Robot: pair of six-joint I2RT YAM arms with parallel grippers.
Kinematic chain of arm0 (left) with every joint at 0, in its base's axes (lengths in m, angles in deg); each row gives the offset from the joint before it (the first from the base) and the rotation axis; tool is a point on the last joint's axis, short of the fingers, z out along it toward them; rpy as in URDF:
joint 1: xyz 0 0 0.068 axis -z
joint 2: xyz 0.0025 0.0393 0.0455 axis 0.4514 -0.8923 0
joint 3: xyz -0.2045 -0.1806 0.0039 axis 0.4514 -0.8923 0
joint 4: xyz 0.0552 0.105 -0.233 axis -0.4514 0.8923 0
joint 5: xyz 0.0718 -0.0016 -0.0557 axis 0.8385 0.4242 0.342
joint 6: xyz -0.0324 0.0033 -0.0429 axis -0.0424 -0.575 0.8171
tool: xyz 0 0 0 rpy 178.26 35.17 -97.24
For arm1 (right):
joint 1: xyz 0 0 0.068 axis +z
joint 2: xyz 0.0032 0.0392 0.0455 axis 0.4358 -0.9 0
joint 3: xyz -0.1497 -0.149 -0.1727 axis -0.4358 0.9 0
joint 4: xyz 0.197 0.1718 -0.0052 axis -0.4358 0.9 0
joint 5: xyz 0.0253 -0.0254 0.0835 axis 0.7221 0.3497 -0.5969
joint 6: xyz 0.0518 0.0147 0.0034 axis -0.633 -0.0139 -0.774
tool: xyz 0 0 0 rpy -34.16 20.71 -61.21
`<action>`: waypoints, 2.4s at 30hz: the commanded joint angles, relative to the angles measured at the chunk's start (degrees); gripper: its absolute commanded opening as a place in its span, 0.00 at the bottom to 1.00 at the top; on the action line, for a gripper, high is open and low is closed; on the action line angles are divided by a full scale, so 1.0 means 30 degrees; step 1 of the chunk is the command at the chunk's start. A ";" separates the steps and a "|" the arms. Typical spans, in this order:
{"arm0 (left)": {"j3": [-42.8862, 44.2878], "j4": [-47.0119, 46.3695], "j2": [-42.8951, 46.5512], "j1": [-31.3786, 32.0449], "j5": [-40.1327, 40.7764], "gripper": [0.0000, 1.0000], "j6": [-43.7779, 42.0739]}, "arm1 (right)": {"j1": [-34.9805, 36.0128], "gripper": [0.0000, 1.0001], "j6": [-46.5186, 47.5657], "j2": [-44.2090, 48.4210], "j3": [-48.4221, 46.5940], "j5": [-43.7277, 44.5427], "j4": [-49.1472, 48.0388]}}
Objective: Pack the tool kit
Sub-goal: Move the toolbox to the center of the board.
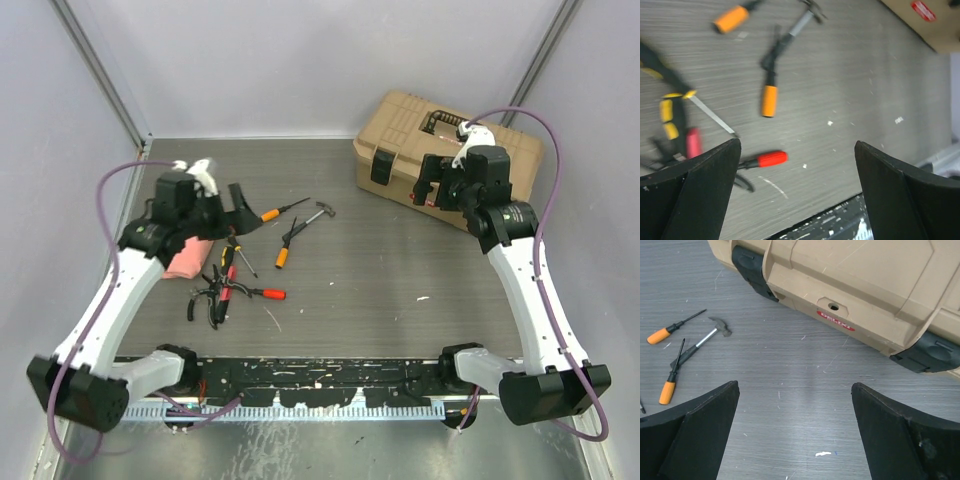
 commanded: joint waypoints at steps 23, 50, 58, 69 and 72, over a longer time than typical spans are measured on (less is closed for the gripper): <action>-0.1440 -0.3715 -0.1750 0.4322 -0.3655 0.98 0.1009 | -0.1947 1.00 0.3161 -1.2575 -1.3578 0.0069 0.1613; -0.1816 -0.3316 -0.0749 0.4311 -0.3405 0.98 0.0625 | -0.2399 1.00 0.4831 -1.6283 -1.4164 -0.3363 0.1834; -0.1942 -0.3434 -0.0567 0.4336 -0.3429 0.98 0.0628 | -0.2344 1.00 0.4985 -1.7016 -1.4165 -0.1500 0.1717; -0.1940 -0.3481 -0.0480 0.4323 -0.3509 0.98 0.0599 | -0.2135 1.00 0.5748 -1.6407 -1.2778 -0.0696 -0.0862; -0.1964 -0.3377 -0.0429 0.4322 -0.3506 0.98 0.0573 | -0.2132 1.00 0.5613 -1.6734 -1.2958 -0.0780 -0.0359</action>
